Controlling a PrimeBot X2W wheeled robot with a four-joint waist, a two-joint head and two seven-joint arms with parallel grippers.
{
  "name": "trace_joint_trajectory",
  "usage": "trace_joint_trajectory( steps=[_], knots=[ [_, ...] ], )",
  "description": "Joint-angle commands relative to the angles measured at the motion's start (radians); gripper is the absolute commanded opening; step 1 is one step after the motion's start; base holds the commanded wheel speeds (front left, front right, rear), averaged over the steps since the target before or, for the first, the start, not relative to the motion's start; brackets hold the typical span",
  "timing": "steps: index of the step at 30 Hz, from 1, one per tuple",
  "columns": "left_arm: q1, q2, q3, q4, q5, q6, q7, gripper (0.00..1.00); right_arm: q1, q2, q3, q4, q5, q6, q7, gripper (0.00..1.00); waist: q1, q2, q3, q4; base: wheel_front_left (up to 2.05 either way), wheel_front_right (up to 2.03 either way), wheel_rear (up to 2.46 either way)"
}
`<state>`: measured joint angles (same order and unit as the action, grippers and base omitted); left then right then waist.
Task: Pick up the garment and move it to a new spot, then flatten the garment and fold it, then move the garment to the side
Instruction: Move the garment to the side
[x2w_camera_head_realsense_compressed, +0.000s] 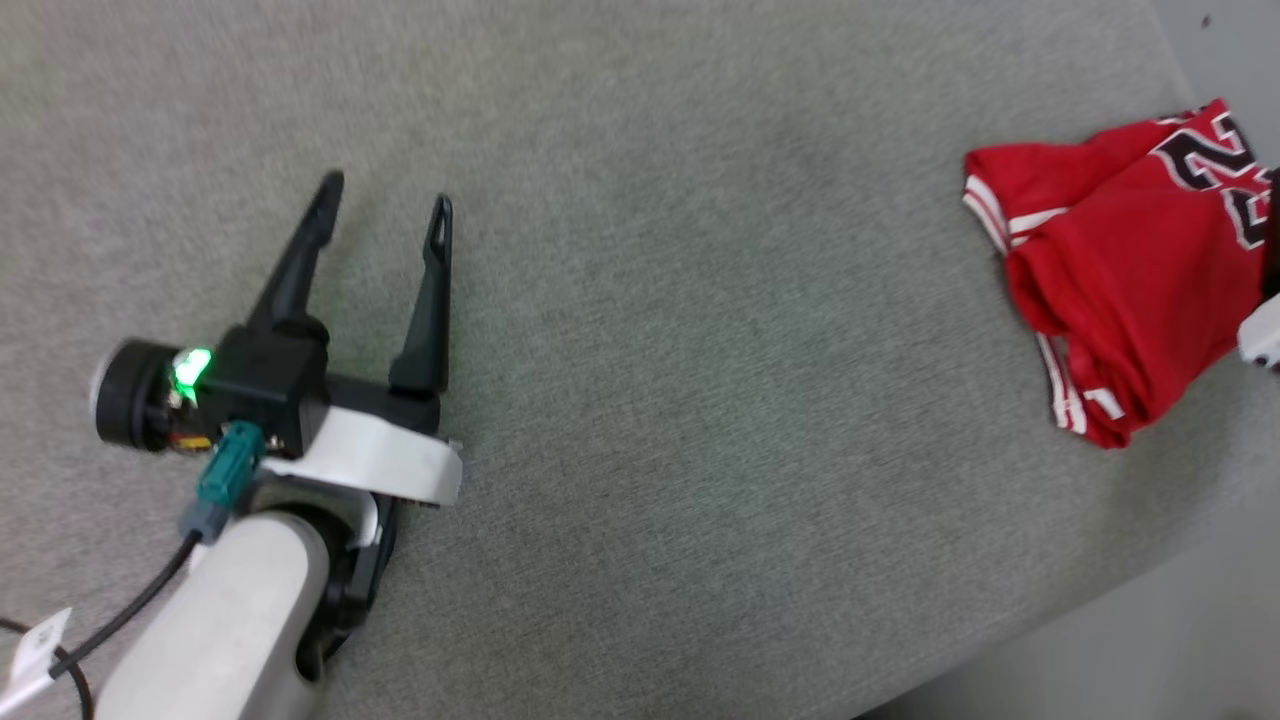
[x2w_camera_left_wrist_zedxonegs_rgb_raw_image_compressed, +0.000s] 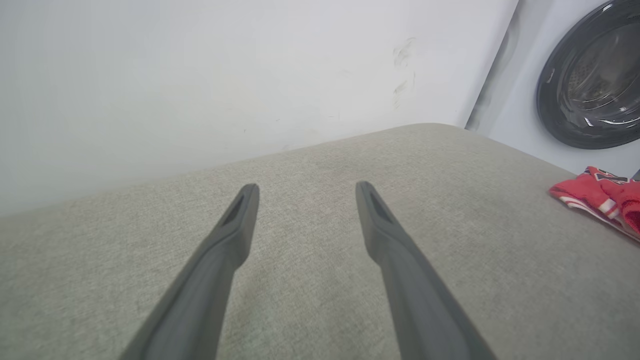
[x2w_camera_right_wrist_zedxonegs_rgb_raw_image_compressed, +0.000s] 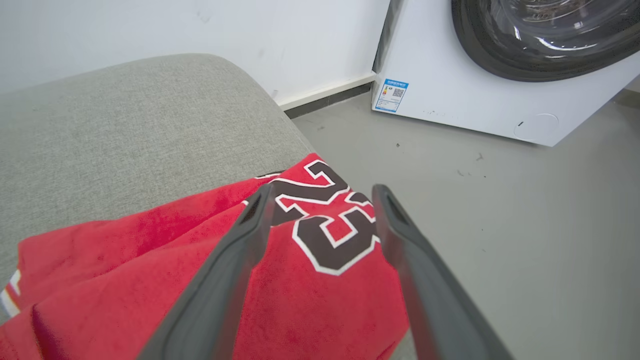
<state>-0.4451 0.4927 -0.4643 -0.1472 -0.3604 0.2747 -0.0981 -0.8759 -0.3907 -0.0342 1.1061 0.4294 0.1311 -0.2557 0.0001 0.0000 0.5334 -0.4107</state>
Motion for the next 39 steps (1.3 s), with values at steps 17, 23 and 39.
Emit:
trace_joint_trajectory(
  steps=[17,23,39],
  knots=[
    [0.239,-0.113,0.034,0.108,-0.128,0.054,-0.135,1.0,0.495,0.117,0.096,-0.559,-0.013,-0.001,-0.008,1.0,-0.0001,0.0,-0.345,0.149,0.0,0.0,0.0],
    [0.283,-0.131,0.056,0.138,-0.148,0.053,-0.154,1.0,0.582,0.161,0.115,-0.714,-0.032,-0.001,0.027,1.0,-0.0001,0.0,-0.384,0.253,0.0,0.0,0.0],
    [0.407,-0.06,0.109,0.135,-0.13,0.055,-0.161,1.0,0.82,0.247,0.035,-1.098,-0.168,-0.001,0.2,1.0,-0.0001,0.0,-0.51,0.36,0.0,0.0,0.0]
  ],
)
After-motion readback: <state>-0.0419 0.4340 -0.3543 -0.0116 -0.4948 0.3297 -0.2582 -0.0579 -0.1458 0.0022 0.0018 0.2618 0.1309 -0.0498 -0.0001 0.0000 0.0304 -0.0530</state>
